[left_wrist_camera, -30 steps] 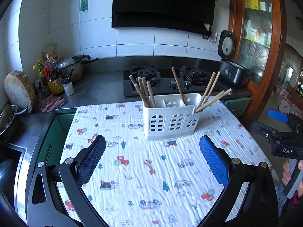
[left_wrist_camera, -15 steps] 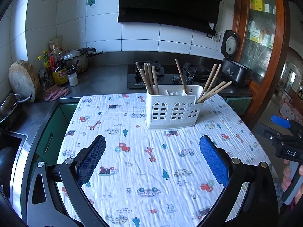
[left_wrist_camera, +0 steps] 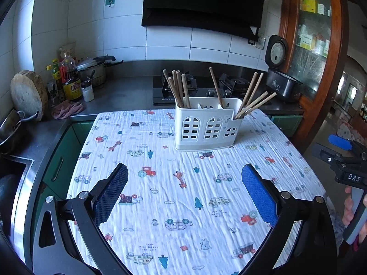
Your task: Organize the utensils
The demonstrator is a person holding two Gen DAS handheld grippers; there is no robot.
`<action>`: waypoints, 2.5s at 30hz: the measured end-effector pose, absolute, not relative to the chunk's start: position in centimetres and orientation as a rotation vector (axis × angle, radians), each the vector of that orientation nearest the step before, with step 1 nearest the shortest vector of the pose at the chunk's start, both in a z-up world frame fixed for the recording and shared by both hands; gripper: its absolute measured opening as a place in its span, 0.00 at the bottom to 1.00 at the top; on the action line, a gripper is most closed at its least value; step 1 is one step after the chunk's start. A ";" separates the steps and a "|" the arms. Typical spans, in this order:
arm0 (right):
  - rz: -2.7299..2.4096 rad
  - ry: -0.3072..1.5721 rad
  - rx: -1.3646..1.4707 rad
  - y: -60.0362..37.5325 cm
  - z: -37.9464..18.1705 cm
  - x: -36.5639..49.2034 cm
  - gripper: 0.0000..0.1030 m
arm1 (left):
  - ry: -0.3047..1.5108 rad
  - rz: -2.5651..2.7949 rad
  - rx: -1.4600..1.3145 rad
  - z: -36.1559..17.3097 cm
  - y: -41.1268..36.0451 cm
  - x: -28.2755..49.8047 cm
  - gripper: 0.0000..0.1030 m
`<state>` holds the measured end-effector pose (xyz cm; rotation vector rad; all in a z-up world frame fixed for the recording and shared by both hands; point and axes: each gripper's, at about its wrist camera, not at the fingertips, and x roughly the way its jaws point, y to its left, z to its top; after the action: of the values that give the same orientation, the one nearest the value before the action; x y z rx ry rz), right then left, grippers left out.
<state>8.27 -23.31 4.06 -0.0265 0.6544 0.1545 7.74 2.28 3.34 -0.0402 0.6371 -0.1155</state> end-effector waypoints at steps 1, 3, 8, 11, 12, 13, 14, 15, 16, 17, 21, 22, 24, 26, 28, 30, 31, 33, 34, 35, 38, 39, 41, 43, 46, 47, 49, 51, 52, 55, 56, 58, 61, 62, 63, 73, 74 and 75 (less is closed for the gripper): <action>0.154 0.655 -0.026 -23.3 4.0 8.3 0.93 | 0.632 -0.121 -0.035 3.4 2.2 7.6 0.95; 0.155 0.655 -0.027 -23.3 4.0 8.2 0.93 | 0.628 -0.129 -0.030 3.6 2.0 7.5 0.95; 0.157 0.655 -0.027 -23.3 4.0 8.0 0.93 | 0.617 -0.102 -0.010 3.8 1.8 7.3 0.95; 0.157 0.656 -0.030 -23.2 4.0 7.8 0.93 | 0.605 -0.089 -0.008 3.8 2.0 7.1 0.95; 0.158 0.655 -0.030 -23.2 4.0 7.8 0.93 | 0.603 -0.087 -0.004 3.8 1.9 7.0 0.95; 0.158 0.656 -0.030 -23.2 4.0 7.9 0.93 | 0.606 -0.090 0.000 3.8 1.9 7.0 0.95; 0.160 0.657 -0.029 -23.2 4.0 7.8 0.93 | 0.609 -0.089 0.002 3.7 1.9 7.0 0.95; 0.162 0.657 -0.030 -23.2 4.0 7.8 0.93 | 0.611 -0.083 0.004 3.7 1.9 7.0 0.95; 0.162 0.657 -0.030 -23.1 4.1 7.9 0.93 | 0.613 -0.081 0.004 3.6 1.9 7.0 0.95; 0.162 0.658 -0.031 -23.1 4.1 7.9 0.93 | 0.615 -0.083 0.002 3.6 1.9 7.0 0.95; 0.169 0.658 -0.034 -22.8 4.1 7.9 0.93 | 0.619 -0.088 -0.008 3.5 1.9 7.0 0.95; 0.172 0.657 -0.035 -22.8 4.1 7.9 0.93 | 0.619 -0.090 -0.009 3.6 1.9 7.0 0.95; 0.175 0.656 -0.037 -22.6 4.1 7.8 0.93 | 0.624 -0.090 -0.010 3.6 1.8 7.0 0.95; 0.177 0.659 -0.038 -22.6 4.0 7.8 0.93 | 0.625 -0.090 -0.015 3.6 1.8 7.1 0.95; 0.178 0.662 -0.036 -22.5 3.9 7.8 0.93 | 0.626 -0.092 -0.026 3.6 2.0 7.1 0.95; 0.178 0.663 -0.036 -22.5 3.9 7.7 0.93 | 0.628 -0.096 -0.040 3.6 2.1 7.1 0.95; 0.179 0.663 -0.036 -22.4 3.9 7.7 0.93 | 0.631 -0.099 -0.045 3.6 2.2 7.2 0.95; 0.178 0.663 -0.036 -22.4 3.9 7.6 0.93 | 0.635 -0.104 -0.047 3.5 2.2 7.2 0.95; 0.179 0.664 -0.036 -22.4 3.9 7.6 0.93 | 0.636 -0.105 -0.048 3.5 2.2 7.2 0.95; 0.179 0.664 -0.036 -22.3 3.8 7.6 0.93 | 0.639 -0.111 -0.048 3.4 2.2 7.2 0.95; 0.181 0.664 -0.036 -22.3 3.8 7.6 0.93 | 0.642 -0.115 -0.043 3.3 1.9 7.1 0.95; 0.180 0.663 -0.037 -22.3 3.8 7.5 0.93 | 0.644 -0.118 -0.043 3.2 1.9 7.2 0.95; 0.181 0.664 -0.037 -22.3 3.8 7.5 0.93 | 0.648 -0.119 -0.043 3.2 1.8 7.2 0.95; 0.181 0.664 -0.036 -22.3 3.8 7.4 0.93 | 0.649 -0.120 -0.046 3.2 1.8 7.2 0.95; 0.180 0.662 -0.032 -22.3 3.8 7.3 0.93 | 0.649 -0.117 -0.045 3.2 1.8 7.2 0.95; 0.181 0.662 -0.029 -22.4 3.8 7.3 0.93 | 0.649 -0.116 -0.044 3.2 1.8 7.2 0.95; 0.181 0.661 -0.028 -22.4 3.9 7.3 0.93 | 0.648 -0.112 -0.045 3.2 1.9 7.3 0.95; 0.180 0.661 -0.027 -22.4 3.8 7.3 0.93 | 0.648 -0.108 -0.051 3.2 2.0 7.3 0.95; 0.181 0.662 -0.027 -22.4 3.8 7.3 0.93 | 0.649 -0.109 -0.055 3.2 2.1 7.4 0.95; 0.183 0.662 -0.031 -22.2 3.9 7.3 0.93 | 0.652 -0.107 -0.057 3.1 2.0 7.4 0.95; 0.185 0.661 -0.033 -22.2 3.9 7.3 0.93 | 0.652 -0.107 -0.056 3.1 1.9 7.4 0.95; 0.186 0.660 -0.036 -22.1 3.8 7.2 0.93 | 0.652 -0.106 -0.047 3.0 1.8 7.4 0.95; 0.188 0.661 -0.035 -22.0 3.8 7.2 0.93 | 0.654 -0.107 -0.039 3.0 1.5 7.5 0.95; 0.187 0.660 -0.035 -22.0 3.8 7.2 0.93 | 0.655 -0.107 -0.038 3.0 1.5 7.5 0.95; 0.188 0.660 -0.035 -22.0 3.8 7.2 0.93 | 0.654 -0.108 -0.037 3.0 1.4 7.5 0.95; 0.193 0.664 -0.036 -21.8 3.6 7.2 0.93 | 0.655 -0.108 -0.034 2.9 1.4 7.4 0.95; 0.194 0.664 -0.038 -21.8 3.6 7.2 0.93 | 0.655 -0.108 -0.032 2.9 1.4 7.4 0.95; 0.194 0.665 -0.039 -21.7 3.6 7.2 0.93 | 0.655 -0.108 -0.031 2.9 1.4 7.4 0.95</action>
<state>7.24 -21.73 3.56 -0.0390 0.6647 0.1938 7.44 1.39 2.87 -0.0307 0.6547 -0.1079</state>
